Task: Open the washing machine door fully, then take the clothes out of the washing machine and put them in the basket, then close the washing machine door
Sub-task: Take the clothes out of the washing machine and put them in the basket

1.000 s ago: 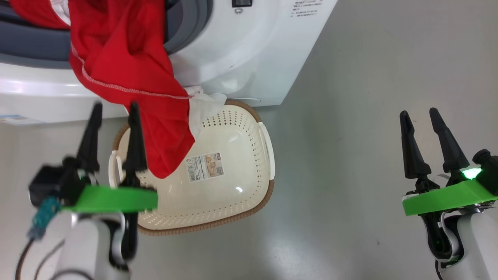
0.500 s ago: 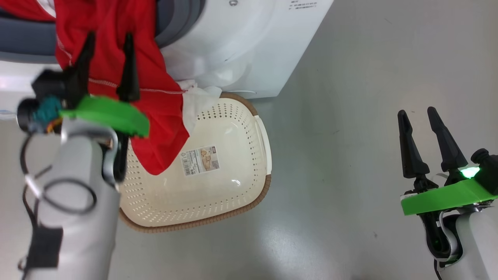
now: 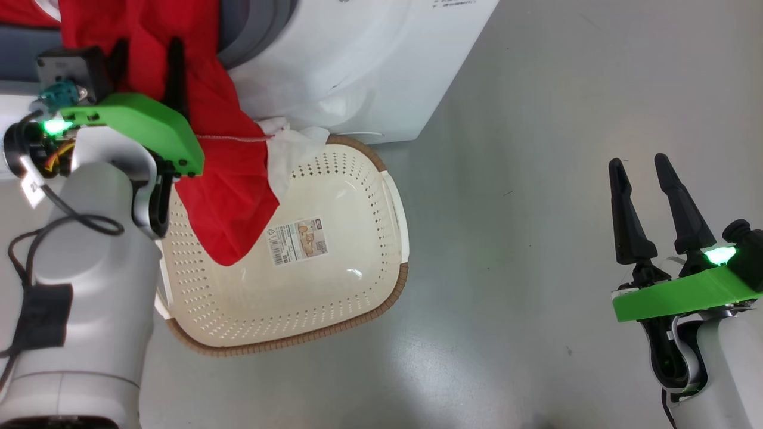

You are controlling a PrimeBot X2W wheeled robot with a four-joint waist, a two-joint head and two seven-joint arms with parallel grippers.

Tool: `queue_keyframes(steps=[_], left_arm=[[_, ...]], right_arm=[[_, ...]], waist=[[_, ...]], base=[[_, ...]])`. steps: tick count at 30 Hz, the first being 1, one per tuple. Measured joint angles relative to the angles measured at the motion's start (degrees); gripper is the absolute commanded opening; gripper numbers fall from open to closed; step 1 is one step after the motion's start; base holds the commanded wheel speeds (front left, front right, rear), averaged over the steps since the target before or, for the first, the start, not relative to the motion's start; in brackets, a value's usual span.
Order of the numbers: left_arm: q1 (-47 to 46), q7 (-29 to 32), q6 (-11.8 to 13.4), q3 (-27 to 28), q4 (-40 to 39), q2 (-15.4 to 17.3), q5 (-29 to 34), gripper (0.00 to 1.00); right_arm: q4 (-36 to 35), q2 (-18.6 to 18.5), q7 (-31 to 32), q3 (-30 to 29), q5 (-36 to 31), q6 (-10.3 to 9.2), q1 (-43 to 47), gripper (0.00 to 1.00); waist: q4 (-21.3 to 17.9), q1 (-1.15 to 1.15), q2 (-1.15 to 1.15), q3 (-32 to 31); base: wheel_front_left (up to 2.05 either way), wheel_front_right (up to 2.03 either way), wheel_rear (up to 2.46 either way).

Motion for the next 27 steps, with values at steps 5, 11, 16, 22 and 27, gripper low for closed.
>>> queue_keyframes(steps=[5,11,16,22,27], left_arm=[[-2.38,-1.07,-0.27,-0.54,4.53,0.1,-0.26,0.29],[-3.37,-3.27,-0.76,-0.88,7.54,0.05,-0.59,0.0],[-3.31,-5.05,-1.32,-0.8,8.16,0.02,-1.41,0.0],[-0.87,-6.38,-2.29,-0.81,6.73,-0.36,-2.55,0.0],[4.24,-6.59,-2.74,-0.75,2.45,-0.85,-3.34,0.0]], right_arm=[[-0.02,0.1,0.0,-0.12,0.0,0.0,-0.01,1.0],[-0.02,0.11,0.0,-0.16,0.0,0.0,-0.03,1.0],[-0.01,0.11,0.0,-0.21,0.0,0.0,-0.03,1.0],[-0.01,0.1,0.0,-0.42,0.0,0.0,0.0,1.0],[0.0,0.1,0.0,-0.62,0.0,0.0,0.07,1.0]], waist=[[0.13,0.0,0.0,0.22],[0.32,0.0,0.0,0.06],[0.5,0.0,0.0,-0.32],[0.93,0.0,0.0,-1.02],[1.39,0.0,0.0,-1.68]], base=[[0.0,0.0,0.0],[0.0,0.0,0.0],[0.0,0.0,0.0],[0.0,0.0,0.0],[0.0,0.0,0.0]])
